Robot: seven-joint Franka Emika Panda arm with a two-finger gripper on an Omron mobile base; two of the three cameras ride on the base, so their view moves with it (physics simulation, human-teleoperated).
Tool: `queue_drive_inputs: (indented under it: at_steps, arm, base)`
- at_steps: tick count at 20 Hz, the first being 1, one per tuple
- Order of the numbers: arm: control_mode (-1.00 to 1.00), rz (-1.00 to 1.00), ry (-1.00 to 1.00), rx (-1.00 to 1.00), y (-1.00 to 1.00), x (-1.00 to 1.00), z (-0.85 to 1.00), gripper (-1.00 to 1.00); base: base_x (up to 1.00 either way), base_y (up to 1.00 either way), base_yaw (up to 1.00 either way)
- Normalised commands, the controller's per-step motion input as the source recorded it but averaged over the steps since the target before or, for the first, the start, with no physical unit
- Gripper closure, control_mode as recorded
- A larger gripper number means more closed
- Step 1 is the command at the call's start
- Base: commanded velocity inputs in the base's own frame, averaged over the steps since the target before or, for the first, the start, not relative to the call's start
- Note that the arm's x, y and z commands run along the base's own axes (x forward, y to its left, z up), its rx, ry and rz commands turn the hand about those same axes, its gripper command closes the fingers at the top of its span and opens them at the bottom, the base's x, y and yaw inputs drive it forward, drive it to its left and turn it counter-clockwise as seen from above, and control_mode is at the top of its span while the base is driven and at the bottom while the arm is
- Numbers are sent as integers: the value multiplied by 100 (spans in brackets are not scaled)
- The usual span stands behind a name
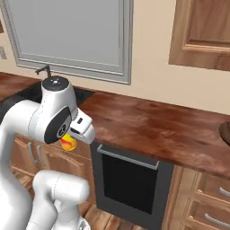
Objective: Pick the cup and bowl from the counter and place them on the counter next to the sink.
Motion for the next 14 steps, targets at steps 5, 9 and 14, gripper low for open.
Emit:
queue_drive_inputs:
  at_steps: [5, 9, 14]
  arm:
    - [100, 0, 0, 0, 0, 0, 0, 100]
    - [100, 0, 0, 0, 0, 0, 0, 100]
    - [100, 0, 0, 0, 0, 0, 0, 100]
  base:
    - [50, 100, -26]
    - [62, 100, -27]
    - [83, 76, -20]
